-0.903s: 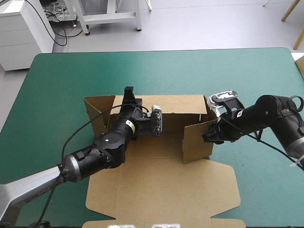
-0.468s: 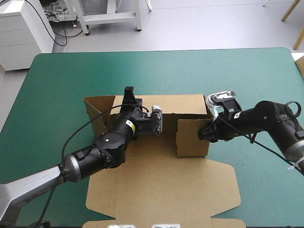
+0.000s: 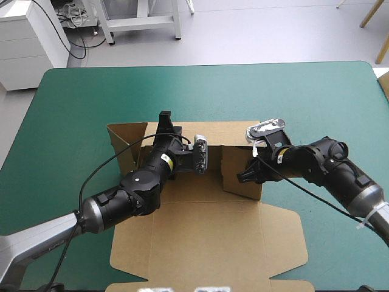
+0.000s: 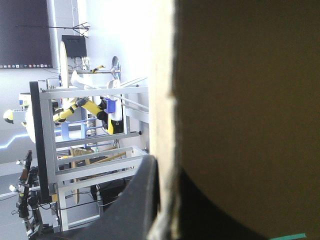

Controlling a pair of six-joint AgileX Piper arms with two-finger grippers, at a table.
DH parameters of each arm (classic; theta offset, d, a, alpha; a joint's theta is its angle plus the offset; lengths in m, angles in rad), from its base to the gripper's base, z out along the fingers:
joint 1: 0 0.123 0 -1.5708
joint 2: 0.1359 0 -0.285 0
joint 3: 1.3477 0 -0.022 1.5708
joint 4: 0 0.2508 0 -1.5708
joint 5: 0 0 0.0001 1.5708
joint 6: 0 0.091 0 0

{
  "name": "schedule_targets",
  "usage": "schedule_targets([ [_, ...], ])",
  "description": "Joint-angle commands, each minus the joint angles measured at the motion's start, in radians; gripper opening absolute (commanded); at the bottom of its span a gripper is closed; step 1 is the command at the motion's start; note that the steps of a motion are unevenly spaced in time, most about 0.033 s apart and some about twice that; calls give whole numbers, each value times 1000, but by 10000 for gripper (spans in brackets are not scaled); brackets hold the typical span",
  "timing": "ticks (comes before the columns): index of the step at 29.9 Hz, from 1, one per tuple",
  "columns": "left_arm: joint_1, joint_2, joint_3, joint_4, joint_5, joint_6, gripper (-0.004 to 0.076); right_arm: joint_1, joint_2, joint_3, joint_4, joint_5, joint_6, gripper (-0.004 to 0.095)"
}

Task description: Fold the box

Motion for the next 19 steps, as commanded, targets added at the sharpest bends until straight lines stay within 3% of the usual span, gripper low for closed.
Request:
schedule_targets([
  [1,-6,-25,-16,-5,-16,-8,-8,24,-31,-5,-50,-102,67,446],
  [5,-6,-25,-16,-6,-12,-8,-8,51,-31,22,-120,-116,169,435],
  [15,-6,-25,-16,-6,-15,-27,-8,200,-37,30,-369,-114,421,261],
  [19,-6,-25,-16,-6,-15,-27,-8,223,-37,30,-415,-112,486,202],
])
